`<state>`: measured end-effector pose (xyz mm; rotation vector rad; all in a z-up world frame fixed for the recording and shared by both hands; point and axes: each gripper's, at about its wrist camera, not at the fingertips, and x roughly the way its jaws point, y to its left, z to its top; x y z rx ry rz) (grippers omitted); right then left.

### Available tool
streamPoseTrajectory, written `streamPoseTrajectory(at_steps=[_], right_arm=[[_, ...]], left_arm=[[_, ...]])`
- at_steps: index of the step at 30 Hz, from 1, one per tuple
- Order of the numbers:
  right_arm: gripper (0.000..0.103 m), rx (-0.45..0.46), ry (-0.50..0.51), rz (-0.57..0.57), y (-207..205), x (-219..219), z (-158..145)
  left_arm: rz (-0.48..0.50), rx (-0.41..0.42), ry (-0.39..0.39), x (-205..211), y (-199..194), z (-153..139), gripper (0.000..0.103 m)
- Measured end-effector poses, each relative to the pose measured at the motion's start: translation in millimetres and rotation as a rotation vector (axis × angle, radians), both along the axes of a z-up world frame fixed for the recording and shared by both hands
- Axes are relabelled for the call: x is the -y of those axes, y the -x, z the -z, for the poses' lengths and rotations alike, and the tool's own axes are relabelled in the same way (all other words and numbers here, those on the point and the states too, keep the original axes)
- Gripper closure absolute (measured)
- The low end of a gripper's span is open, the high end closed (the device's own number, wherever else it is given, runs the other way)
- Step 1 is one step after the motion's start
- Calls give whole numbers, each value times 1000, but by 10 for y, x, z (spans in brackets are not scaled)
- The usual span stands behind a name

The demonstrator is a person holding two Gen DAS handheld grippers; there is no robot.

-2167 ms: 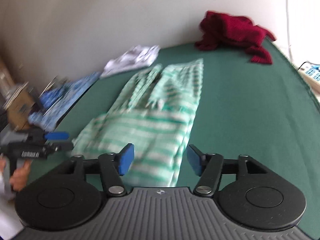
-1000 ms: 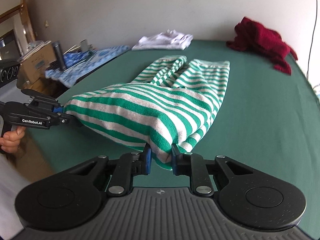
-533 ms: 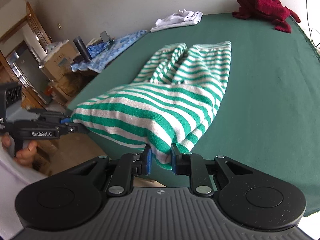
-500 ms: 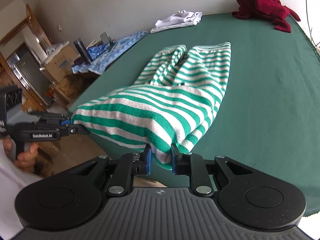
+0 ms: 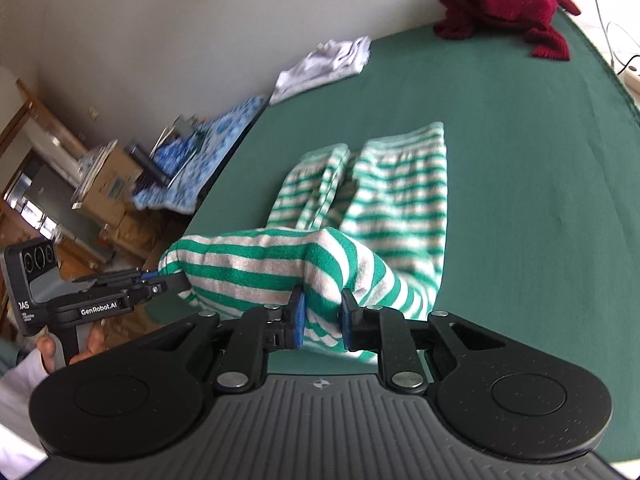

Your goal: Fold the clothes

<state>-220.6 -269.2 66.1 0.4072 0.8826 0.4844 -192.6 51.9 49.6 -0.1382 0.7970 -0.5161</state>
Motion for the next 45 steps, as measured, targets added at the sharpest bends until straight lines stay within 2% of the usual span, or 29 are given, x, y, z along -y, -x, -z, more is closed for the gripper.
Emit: streamPoseTrajectory(at_steps=[6, 11, 12, 13, 14, 15, 16, 18, 19, 21, 23, 24, 25, 26, 28, 32, 35, 37, 40, 42, 43, 45], right_arm=[[84, -13, -17, 98, -314, 0, 108], [69, 12, -99, 228, -543, 52, 399], [68, 18, -103, 248, -553, 66, 418], [66, 30, -99, 271, -539, 82, 397], [61, 45, -92, 292, -520, 98, 369], [58, 74, -73, 309, -480, 108, 316], [53, 103, -50, 320, -446, 105, 269], [48, 132, -32, 330, -445, 92, 233], [40, 130, -42, 331, -482, 83, 250], [39, 86, -46, 337, -632, 63, 346], [40, 51, -69, 335, -727, 26, 478], [44, 33, -83, 335, -769, 13, 541], [55, 14, -102, 337, -784, 25, 578], [63, -2, -117, 326, -782, 41, 578], [69, -15, -139, 286, -754, 81, 499], [71, -53, -129, 186, -743, 123, 368], [70, -100, -136, 180, -874, 72, 577], [70, -85, -95, 186, -933, 9, 730], [65, -42, -92, 180, -889, 46, 711], [61, 7, -81, 175, -808, 170, 530], [61, 58, -65, 188, -752, 233, 412], [61, 179, 36, 194, -659, 257, 171]], left_arm=[[-1, -55, 8, 60, -507, 147, 94], [-12, -106, 18, 8, -796, 323, 93], [-6, -117, 21, -14, -830, 345, 89], [-2, -118, 22, -45, -844, 348, 80], [2, -111, 22, -82, -844, 337, 76], [6, -104, 21, -120, -844, 327, 63], [10, -97, 21, -157, -843, 316, 44], [3, -85, 34, -235, -861, 340, 36], [8, -107, 59, -245, -907, 381, 35], [30, -173, 124, -230, -1027, 483, 35], [39, -198, 142, -153, -1107, 568, 35], [49, -198, 145, -117, -1117, 584, 42], [63, -192, 148, -90, -1110, 583, 57], [75, -184, 147, -79, -1085, 562, 61], [90, -181, 153, -152, -982, 489, 74], [68, -229, 146, -287, -809, 527, 77], [14, -221, 112, -231, -773, 658, 76], [-6, -212, 82, -166, -845, 699, 67], [1, -201, 43, -139, -837, 596, 66], [-4, -147, -18, -172, -755, 437, 60], [-23, -108, -46, -202, -717, 335, 63], [-50, -26, -85, -190, -660, 154, 67]])
